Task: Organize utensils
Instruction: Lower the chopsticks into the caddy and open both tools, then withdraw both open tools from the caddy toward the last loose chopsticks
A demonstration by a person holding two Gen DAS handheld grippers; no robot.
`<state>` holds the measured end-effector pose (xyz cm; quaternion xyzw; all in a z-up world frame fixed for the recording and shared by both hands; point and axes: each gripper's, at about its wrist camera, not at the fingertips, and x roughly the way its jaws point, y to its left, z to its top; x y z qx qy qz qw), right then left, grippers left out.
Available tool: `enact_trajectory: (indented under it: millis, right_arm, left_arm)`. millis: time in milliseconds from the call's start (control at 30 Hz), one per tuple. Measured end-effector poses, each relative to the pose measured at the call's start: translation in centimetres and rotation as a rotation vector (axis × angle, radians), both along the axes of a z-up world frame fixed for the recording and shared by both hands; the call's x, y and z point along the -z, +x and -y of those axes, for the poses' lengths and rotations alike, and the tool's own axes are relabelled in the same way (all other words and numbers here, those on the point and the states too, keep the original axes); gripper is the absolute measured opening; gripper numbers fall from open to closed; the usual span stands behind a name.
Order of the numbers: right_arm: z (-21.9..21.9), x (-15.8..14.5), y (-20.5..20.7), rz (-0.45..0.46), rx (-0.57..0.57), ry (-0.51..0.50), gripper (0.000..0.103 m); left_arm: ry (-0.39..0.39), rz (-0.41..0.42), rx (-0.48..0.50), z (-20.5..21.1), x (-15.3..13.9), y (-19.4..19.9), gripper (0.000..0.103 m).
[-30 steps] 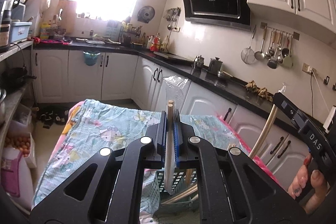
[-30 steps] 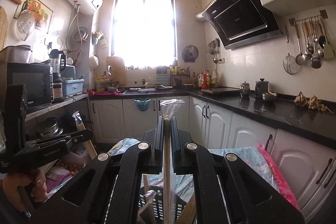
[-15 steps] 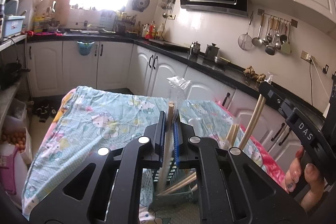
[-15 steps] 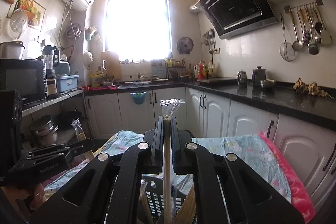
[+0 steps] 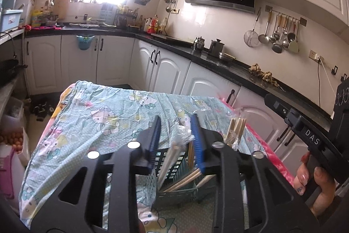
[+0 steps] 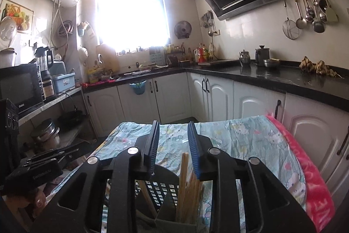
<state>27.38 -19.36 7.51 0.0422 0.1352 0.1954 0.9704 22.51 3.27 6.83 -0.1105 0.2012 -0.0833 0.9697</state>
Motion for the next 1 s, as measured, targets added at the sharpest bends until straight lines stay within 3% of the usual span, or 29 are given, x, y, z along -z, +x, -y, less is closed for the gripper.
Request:
enact_trajectory:
  millis: [200,267,467,1000]
  right_arm:
    - [0.8,0.0,-0.8,-0.033,-0.008,-0.003,0.04]
    - [1.0,0.0,-1.2,-0.048,-0.011,-0.012,0.041]
    - [1.3,0.3,-2.6,-0.073,-0.02,-0.038,0.048]
    - [1.6,0.6,-6.9,-0.109,-0.052,-0.068,0.055]
  left_arm:
    - [-0.022,0.014,-0.005,-0.7,-0.6,-1.2,0.049]
    - [-0.025,0.015,-0.005,-0.8,-0.8,-1.6,0.063]
    - [-0.025,0.017,0.008,-0.9,-1.1,-3.2,0.088]
    - [-0.027,0.03,-0.001,-1.8,-0.7,-7.6,0.092]
